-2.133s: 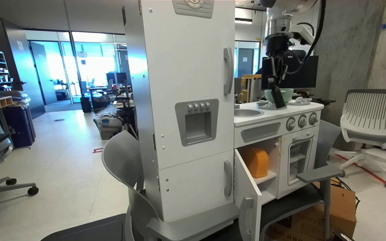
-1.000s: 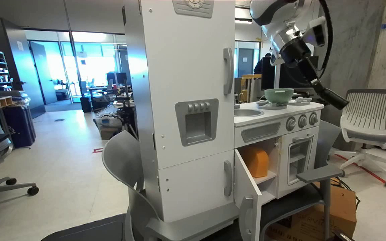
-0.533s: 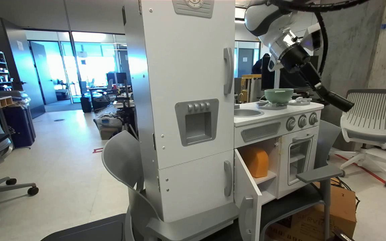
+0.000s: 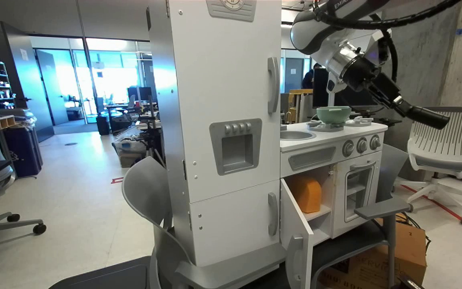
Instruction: Put the orange object inside the cupboard
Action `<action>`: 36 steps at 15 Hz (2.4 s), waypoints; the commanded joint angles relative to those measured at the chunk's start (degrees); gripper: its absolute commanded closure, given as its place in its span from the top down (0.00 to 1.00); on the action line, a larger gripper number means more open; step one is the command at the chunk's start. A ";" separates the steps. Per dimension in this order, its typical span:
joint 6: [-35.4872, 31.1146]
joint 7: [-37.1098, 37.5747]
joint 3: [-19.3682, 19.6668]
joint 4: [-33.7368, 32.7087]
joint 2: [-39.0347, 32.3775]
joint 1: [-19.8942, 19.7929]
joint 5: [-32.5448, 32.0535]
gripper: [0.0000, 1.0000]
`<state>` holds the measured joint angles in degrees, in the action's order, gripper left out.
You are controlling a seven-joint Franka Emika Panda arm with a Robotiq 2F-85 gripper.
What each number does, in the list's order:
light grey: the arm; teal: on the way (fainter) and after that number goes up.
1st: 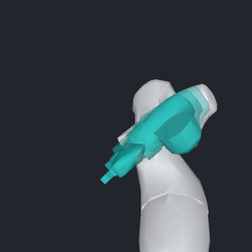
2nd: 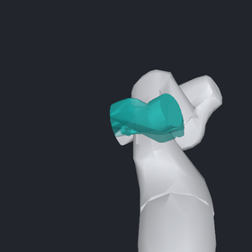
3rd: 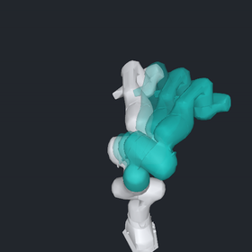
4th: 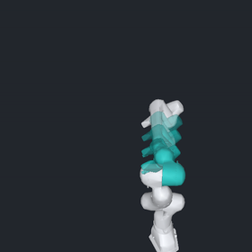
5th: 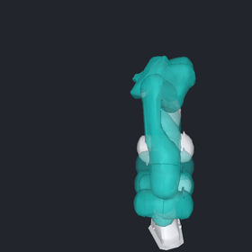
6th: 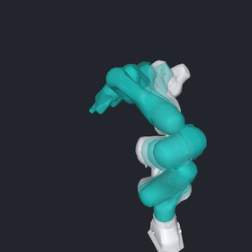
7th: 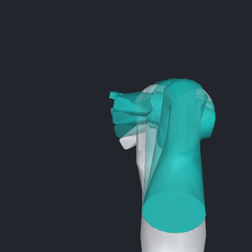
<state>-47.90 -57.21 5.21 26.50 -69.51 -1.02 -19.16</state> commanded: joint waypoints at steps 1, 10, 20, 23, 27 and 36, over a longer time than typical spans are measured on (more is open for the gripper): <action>0.44 -4.66 1.95 6.98 4.04 1.07 -1.02 0.08; -2.88 -8.34 0.57 21.76 13.64 0.62 -1.21 0.08; -19.84 -4.10 -3.07 48.65 29.99 -1.75 -1.32 0.08; -26.05 -2.69 -4.09 57.00 34.84 -2.45 -1.26 0.08; -33.67 -1.14 -4.83 68.55 41.24 -3.09 -1.21 0.08; -65.34 2.49 -4.91 97.45 55.78 -5.85 6.07 0.08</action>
<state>-102.86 -55.68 1.17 112.81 -20.72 -4.77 -16.85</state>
